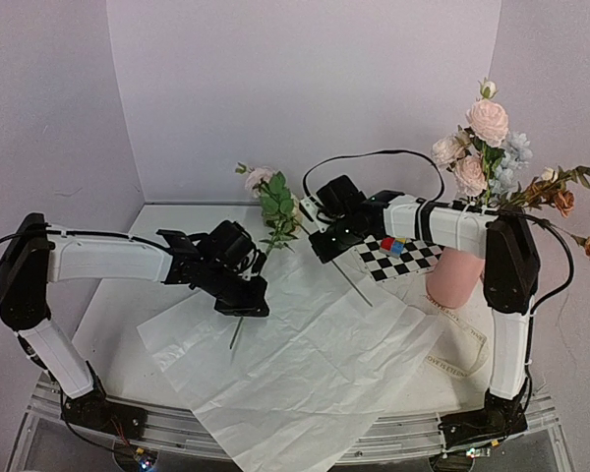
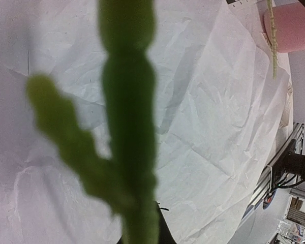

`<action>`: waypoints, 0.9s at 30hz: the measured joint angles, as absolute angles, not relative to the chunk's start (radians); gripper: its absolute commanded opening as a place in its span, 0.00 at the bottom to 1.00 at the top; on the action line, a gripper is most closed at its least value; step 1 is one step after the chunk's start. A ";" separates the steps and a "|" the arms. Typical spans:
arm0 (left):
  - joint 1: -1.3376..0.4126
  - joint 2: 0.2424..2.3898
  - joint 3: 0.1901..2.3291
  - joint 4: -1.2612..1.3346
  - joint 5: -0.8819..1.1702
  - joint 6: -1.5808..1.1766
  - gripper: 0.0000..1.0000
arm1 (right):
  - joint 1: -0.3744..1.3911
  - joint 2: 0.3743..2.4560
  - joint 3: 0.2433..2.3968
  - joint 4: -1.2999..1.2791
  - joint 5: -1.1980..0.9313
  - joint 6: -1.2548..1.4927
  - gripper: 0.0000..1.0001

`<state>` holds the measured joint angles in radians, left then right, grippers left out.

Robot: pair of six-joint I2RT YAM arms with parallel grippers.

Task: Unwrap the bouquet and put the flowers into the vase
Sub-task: Pick up the fake flower from the wrapping paper.

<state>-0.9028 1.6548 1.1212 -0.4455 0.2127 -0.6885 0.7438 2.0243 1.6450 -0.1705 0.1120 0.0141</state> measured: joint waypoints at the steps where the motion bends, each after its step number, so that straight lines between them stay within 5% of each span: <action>1: -0.903 1.646 1.115 -0.445 0.219 -0.688 0.00 | 0.741 2.024 1.648 -0.172 0.117 0.016 0.00; 14: -0.910 1.632 1.049 -0.453 0.271 -0.688 0.04 | 0.735 2.024 1.687 -0.187 0.113 0.022 0.00; 21: -0.911 1.659 1.057 -0.453 0.254 -0.711 0.79 | 0.735 2.014 1.688 -0.184 0.061 0.027 0.00; 27: -0.911 1.635 1.077 -0.455 0.182 -0.726 0.90 | 0.735 1.891 1.593 -0.157 -0.019 0.055 0.00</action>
<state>-0.9108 1.6354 1.0767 -0.4555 0.1823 -0.7258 0.7345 1.8908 1.5933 -0.1572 -0.0193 0.0551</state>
